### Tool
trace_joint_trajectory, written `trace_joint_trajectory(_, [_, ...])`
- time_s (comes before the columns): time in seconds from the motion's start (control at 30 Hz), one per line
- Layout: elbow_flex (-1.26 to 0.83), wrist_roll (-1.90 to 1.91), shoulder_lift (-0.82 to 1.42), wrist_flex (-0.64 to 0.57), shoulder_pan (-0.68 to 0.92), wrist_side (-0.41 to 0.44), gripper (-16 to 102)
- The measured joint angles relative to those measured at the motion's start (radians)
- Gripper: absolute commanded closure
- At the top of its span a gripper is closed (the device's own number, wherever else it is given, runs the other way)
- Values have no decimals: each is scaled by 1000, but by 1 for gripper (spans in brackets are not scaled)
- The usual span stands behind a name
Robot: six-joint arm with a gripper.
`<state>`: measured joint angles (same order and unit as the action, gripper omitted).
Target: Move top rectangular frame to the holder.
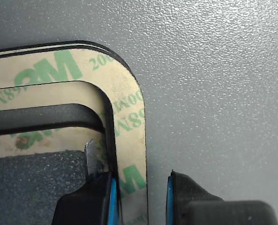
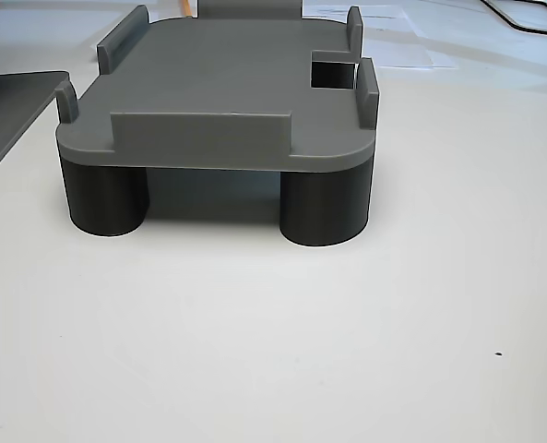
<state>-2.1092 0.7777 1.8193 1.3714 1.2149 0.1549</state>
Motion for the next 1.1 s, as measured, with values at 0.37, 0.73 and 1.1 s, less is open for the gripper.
trace_joint_trajectory(0.37, [-5,8,9,8,-6,15,97])
trace_joint_trajectory(0.73, [100,46,61,109,-48,14,97])
trace_joint_trajectory(1.1, [385,288,49,267,-86,9,97])
